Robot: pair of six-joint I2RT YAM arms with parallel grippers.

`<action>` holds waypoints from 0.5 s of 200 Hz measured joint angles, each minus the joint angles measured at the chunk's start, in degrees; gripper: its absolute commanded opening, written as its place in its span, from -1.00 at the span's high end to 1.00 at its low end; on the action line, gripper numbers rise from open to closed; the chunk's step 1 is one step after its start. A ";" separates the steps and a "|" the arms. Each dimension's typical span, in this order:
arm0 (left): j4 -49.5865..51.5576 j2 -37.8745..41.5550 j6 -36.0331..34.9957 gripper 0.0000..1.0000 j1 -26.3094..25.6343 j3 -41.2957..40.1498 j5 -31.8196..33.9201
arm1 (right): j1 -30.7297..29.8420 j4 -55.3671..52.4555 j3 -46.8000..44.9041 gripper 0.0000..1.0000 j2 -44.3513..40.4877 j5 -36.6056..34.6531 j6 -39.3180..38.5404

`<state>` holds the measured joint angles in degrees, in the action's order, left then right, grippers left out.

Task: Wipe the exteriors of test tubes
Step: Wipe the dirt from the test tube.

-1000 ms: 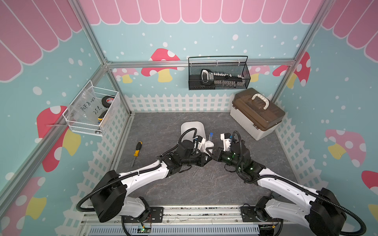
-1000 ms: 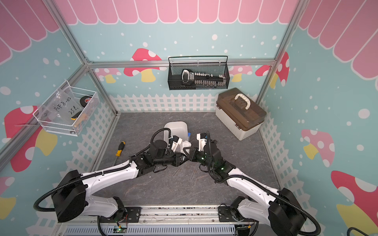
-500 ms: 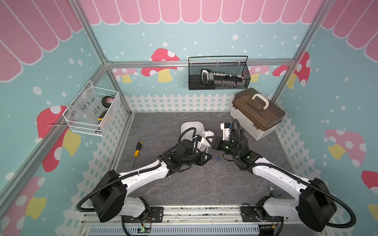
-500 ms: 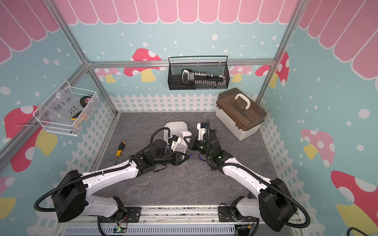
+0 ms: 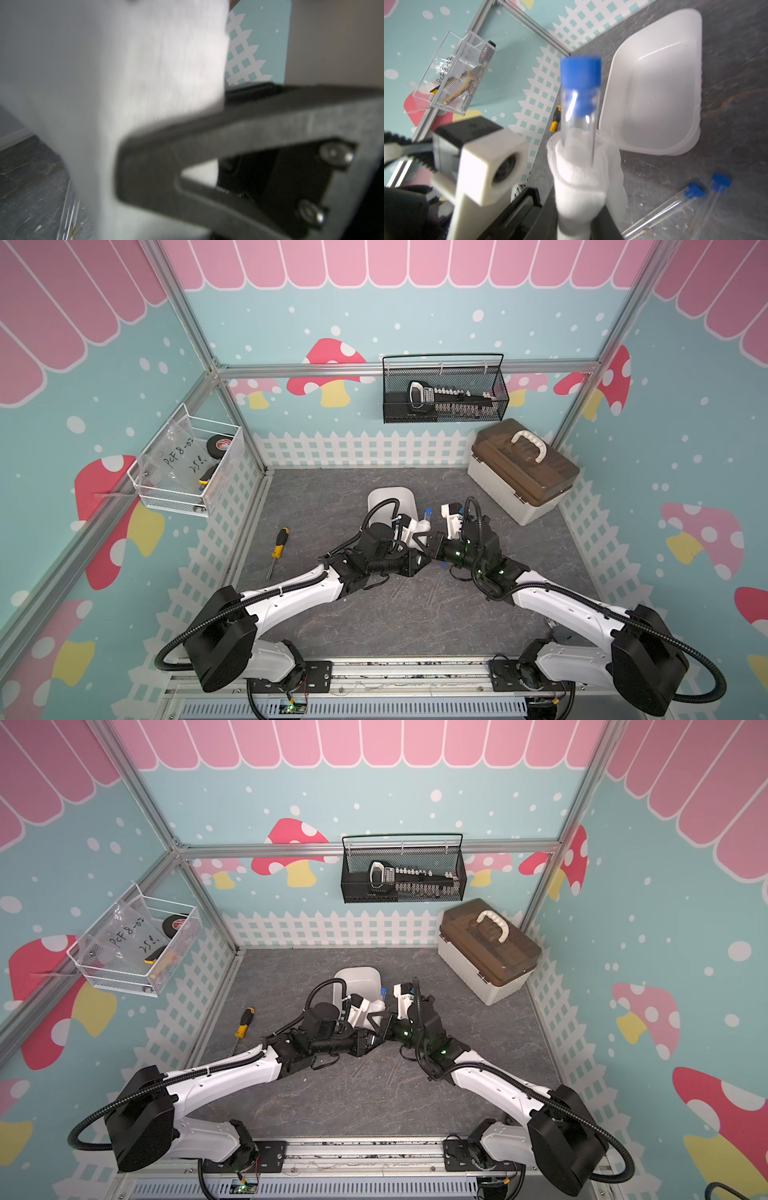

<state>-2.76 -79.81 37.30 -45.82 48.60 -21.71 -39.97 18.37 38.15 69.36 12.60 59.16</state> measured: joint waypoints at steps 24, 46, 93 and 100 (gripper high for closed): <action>0.31 -0.02 0.00 0.74 -0.11 0.00 -0.17 | -0.55 0.11 -1.18 0.59 -1.55 -1.49 0.72; 0.22 -0.02 0.00 0.74 -0.09 0.09 -0.15 | -0.48 -0.15 -0.87 0.59 -1.75 -2.32 0.15; -0.09 0.20 0.00 0.74 -0.07 0.09 -0.15 | 4.28 -1.22 5.46 0.59 2.01 -0.83 -2.14; -0.13 0.24 0.00 0.74 -0.04 0.09 -0.13 | 4.83 -1.25 6.43 0.59 2.58 -0.68 -2.40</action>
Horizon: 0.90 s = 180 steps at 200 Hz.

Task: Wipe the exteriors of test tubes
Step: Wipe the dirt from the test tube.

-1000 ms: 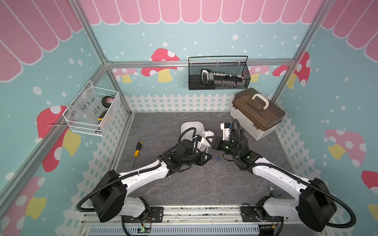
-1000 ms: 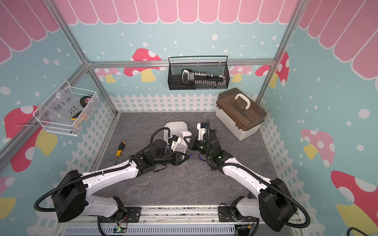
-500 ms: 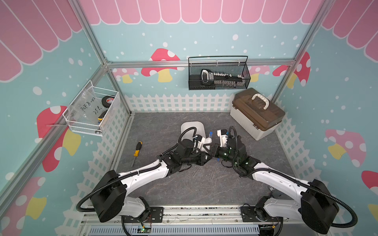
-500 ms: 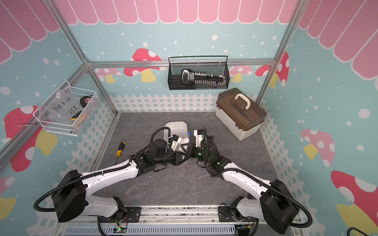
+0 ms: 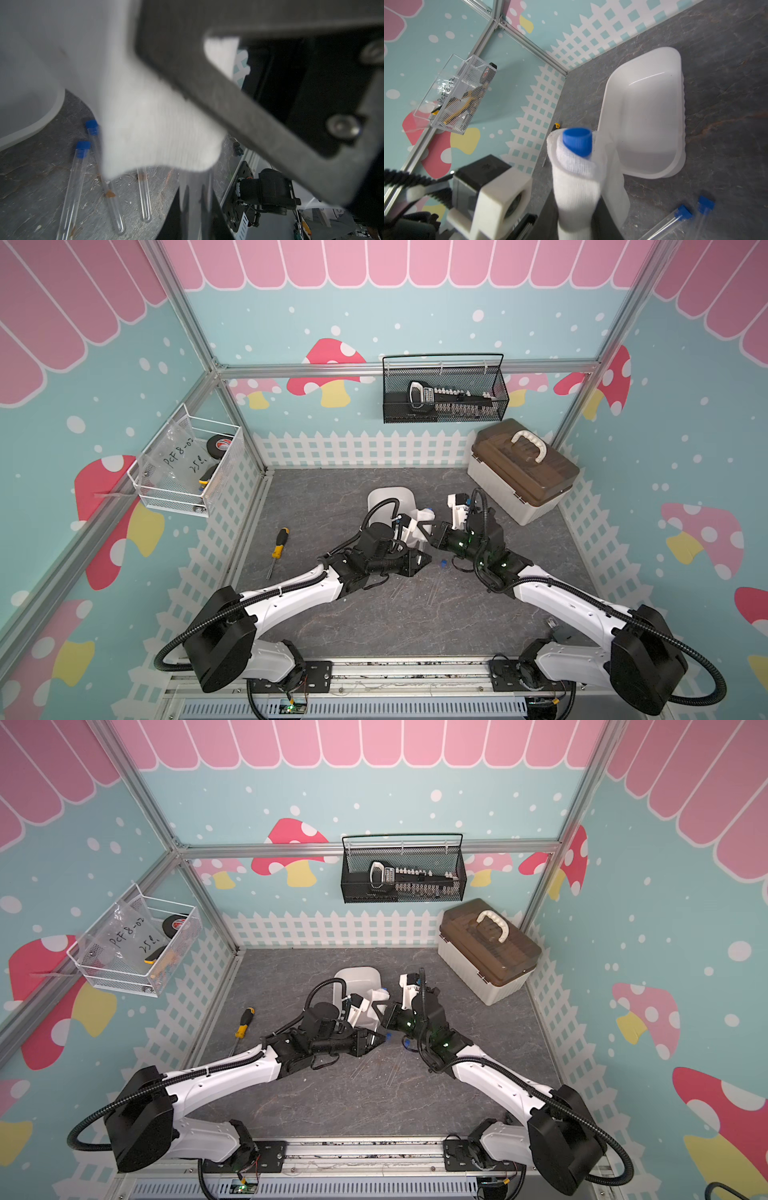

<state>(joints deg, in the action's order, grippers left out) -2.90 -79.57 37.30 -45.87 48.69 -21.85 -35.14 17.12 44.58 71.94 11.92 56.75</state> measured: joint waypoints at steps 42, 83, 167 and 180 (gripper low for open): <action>-0.63 0.35 0.00 0.74 0.00 0.00 0.02 | 1.09 -0.17 2.05 0.60 0.85 0.79 -1.01; -0.55 0.35 -0.02 0.74 -0.02 0.00 0.00 | -0.92 0.07 0.31 0.60 -0.15 -0.52 -0.52; 0.24 0.00 0.00 0.74 -0.11 0.00 -0.13 | -5.86 2.01 -6.27 0.60 -2.60 -2.86 1.86; 0.04 0.00 0.00 0.74 -0.11 0.00 -0.02 | -4.96 1.60 -5.09 0.60 -1.97 -2.19 1.40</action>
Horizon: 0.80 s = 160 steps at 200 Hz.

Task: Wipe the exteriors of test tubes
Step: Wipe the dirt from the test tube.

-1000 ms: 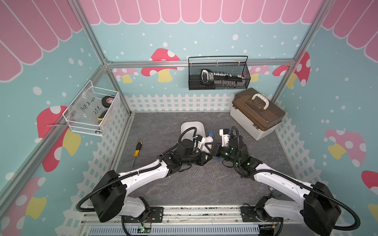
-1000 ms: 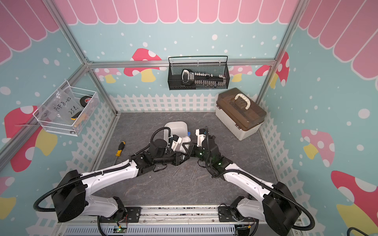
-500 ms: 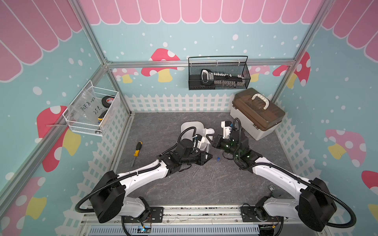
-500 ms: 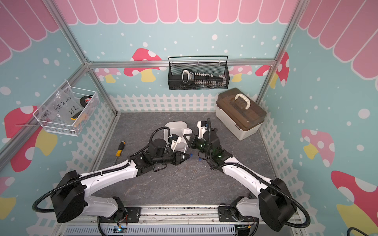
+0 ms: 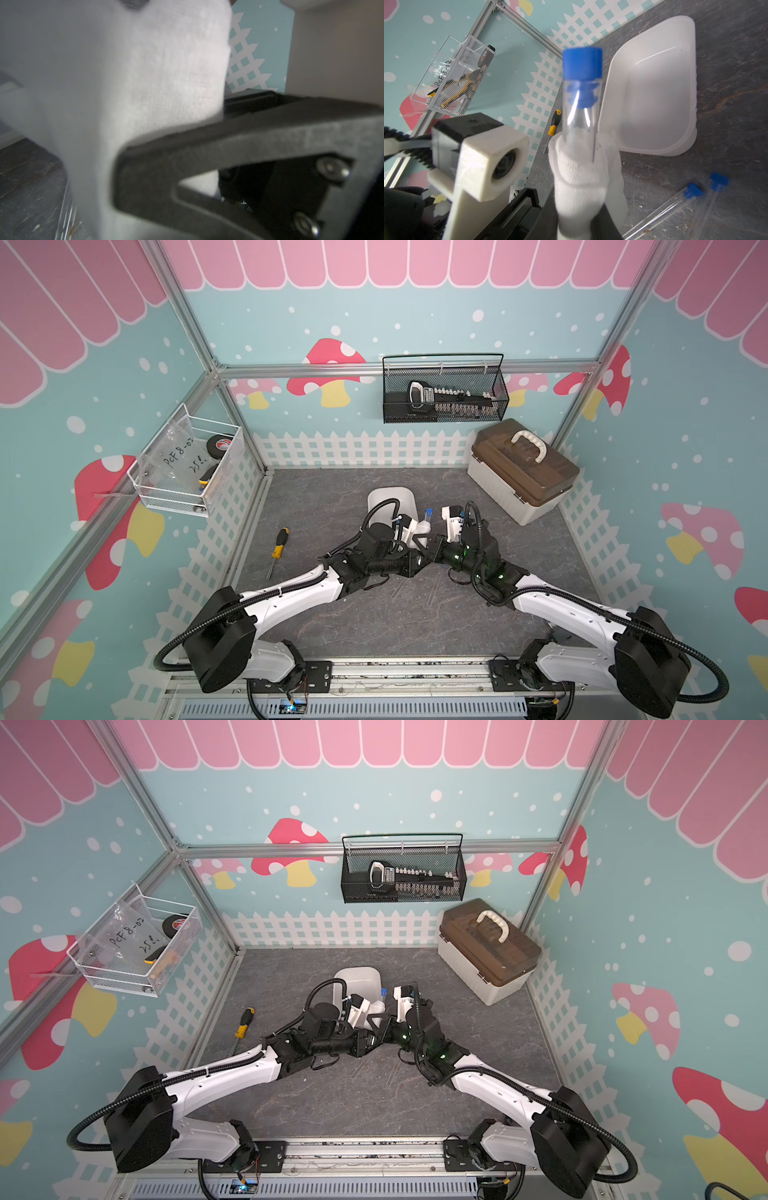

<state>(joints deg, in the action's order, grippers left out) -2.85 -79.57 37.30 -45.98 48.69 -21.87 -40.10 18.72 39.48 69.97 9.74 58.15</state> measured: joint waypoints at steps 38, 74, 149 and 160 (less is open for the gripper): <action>0.04 0.31 -0.04 0.74 0.11 0.00 0.22 | 4.96 -0.70 6.58 0.60 4.17 2.78 -1.55; 0.35 1.16 -0.02 0.74 0.28 0.00 1.09 | 5.97 -0.57 9.29 0.61 6.23 4.96 -1.97; 0.94 1.25 -0.20 0.74 0.46 0.00 1.25 | 0.26 -0.04 2.64 0.61 2.89 3.67 0.20; 0.98 1.25 -0.24 0.74 0.50 0.00 1.22 | -0.15 -0.09 2.12 0.61 2.45 3.30 0.48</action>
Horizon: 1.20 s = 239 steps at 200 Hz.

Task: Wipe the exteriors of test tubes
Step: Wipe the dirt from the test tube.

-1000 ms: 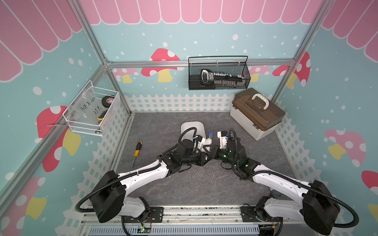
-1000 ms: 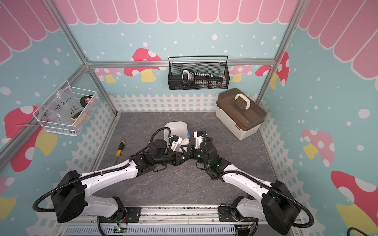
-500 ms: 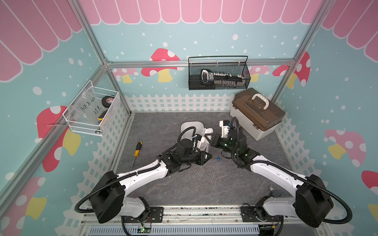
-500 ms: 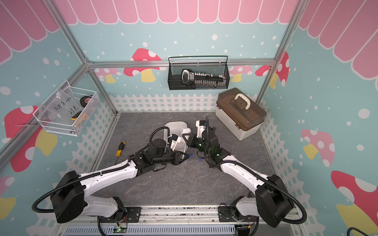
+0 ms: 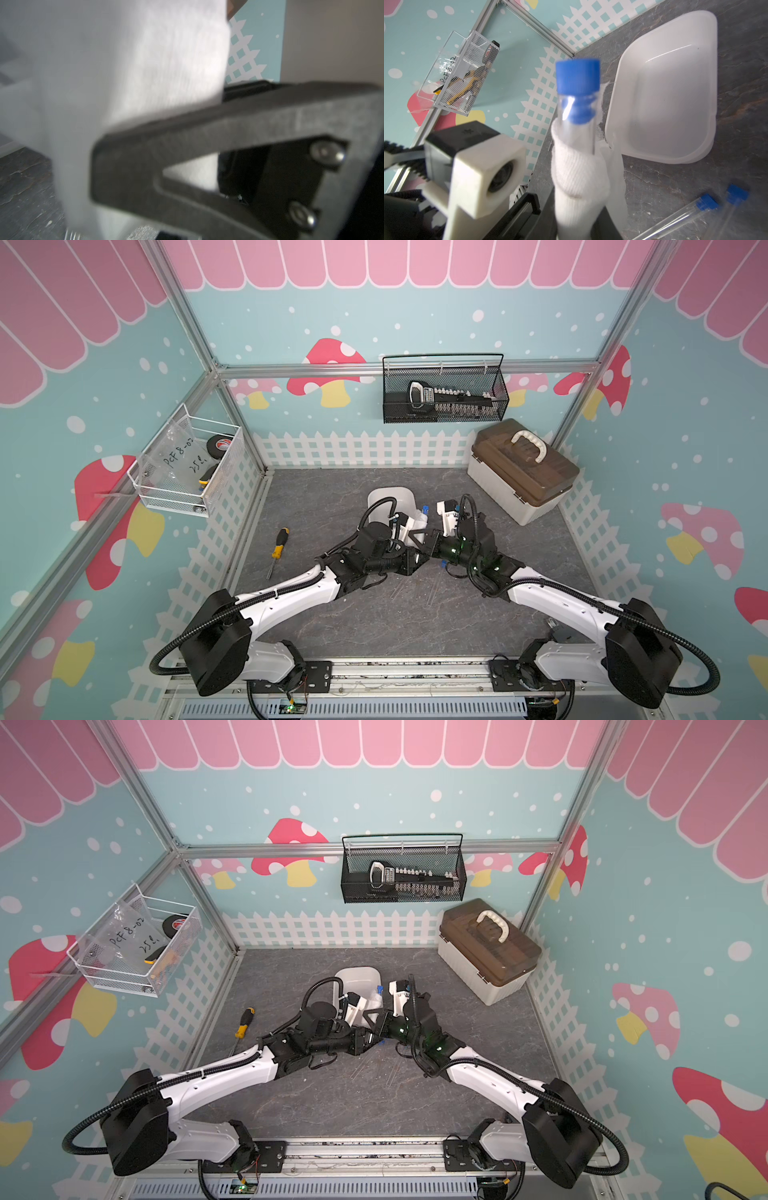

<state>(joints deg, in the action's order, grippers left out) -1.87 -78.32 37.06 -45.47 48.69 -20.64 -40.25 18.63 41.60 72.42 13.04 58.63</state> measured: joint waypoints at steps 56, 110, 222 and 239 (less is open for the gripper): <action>-0.22 0.07 0.02 0.74 0.04 0.00 0.00 | 1.42 -1.46 2.21 0.60 0.76 0.24 -2.05; -0.31 1.92 0.00 0.74 0.15 -0.02 0.50 | 6.08 -1.49 10.27 0.61 4.81 3.72 -3.54; 0.63 2.14 -0.39 0.74 0.09 -0.15 0.07 | -0.31 -0.50 0.98 0.61 -0.92 0.48 -1.33; 0.76 2.14 -0.37 0.74 0.09 -0.15 0.07 | -0.37 -0.50 0.90 0.60 -0.92 0.42 -1.38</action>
<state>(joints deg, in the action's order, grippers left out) -1.10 -76.18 36.69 -45.39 48.53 -20.58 -40.62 18.13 42.50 71.50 13.45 57.25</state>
